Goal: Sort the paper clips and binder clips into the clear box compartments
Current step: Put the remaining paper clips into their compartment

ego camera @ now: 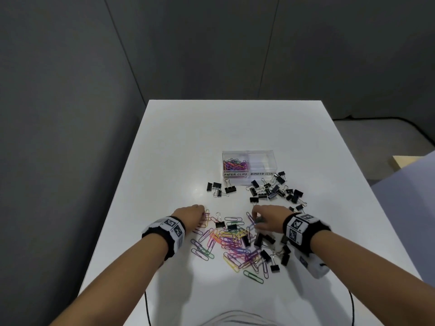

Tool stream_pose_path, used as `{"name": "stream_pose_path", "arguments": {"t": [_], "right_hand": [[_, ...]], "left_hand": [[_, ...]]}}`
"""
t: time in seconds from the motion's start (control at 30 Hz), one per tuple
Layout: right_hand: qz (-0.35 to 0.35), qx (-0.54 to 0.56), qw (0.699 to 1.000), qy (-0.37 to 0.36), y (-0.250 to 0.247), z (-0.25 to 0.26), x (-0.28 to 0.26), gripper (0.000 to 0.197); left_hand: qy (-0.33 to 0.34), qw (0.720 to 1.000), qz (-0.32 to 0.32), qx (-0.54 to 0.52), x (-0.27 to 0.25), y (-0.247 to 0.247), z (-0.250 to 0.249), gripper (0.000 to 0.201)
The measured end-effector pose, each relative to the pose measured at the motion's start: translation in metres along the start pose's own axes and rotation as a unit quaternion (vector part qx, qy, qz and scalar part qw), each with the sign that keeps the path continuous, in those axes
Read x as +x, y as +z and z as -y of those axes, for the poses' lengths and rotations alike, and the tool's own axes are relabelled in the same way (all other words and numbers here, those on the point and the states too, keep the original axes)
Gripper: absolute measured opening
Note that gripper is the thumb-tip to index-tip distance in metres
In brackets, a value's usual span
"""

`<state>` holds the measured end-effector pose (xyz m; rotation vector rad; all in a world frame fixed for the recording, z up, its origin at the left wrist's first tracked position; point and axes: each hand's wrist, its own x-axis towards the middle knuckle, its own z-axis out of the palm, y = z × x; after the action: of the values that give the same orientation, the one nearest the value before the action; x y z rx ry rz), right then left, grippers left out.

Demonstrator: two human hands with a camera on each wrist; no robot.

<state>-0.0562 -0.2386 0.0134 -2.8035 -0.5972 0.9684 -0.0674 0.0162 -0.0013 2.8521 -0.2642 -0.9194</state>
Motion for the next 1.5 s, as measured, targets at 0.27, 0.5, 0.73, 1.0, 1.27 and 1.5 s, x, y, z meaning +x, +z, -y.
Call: {"name": "stream_pose_path", "arguments": {"t": [0.27,0.5,0.73,1.0,1.27,1.5], "right_hand": [[0.017,-0.016,1.000,0.020,0.007,0.009,0.006,0.023],[-0.010,-0.090,0.996,0.016,0.013,0.012,0.006,0.023],[-0.038,-0.033,0.997,0.062,0.002,0.006,0.006,0.010],[-0.049,0.031,0.993,0.102,-0.007,0.002,-0.002,0.019],[-0.029,0.091,0.986,0.140,0.003,-0.010,-0.006,0.027],[-0.019,0.032,0.992,0.121,0.012,-0.014,-0.006,0.037]], "left_hand": [[-0.003,0.997,-0.041,-0.061,-0.006,-0.009,0.022,0.027],[-0.020,1.000,-0.018,0.005,-0.019,-0.015,0.032,0.047],[-0.005,0.999,-0.022,0.030,-0.014,-0.014,0.039,0.038],[0.027,0.999,0.023,0.006,-0.014,0.006,0.036,0.038],[0.037,0.999,0.012,0.027,-0.008,0.010,0.011,0.038],[0.091,0.994,0.005,0.061,0.003,0.012,-0.031,0.039]]}}
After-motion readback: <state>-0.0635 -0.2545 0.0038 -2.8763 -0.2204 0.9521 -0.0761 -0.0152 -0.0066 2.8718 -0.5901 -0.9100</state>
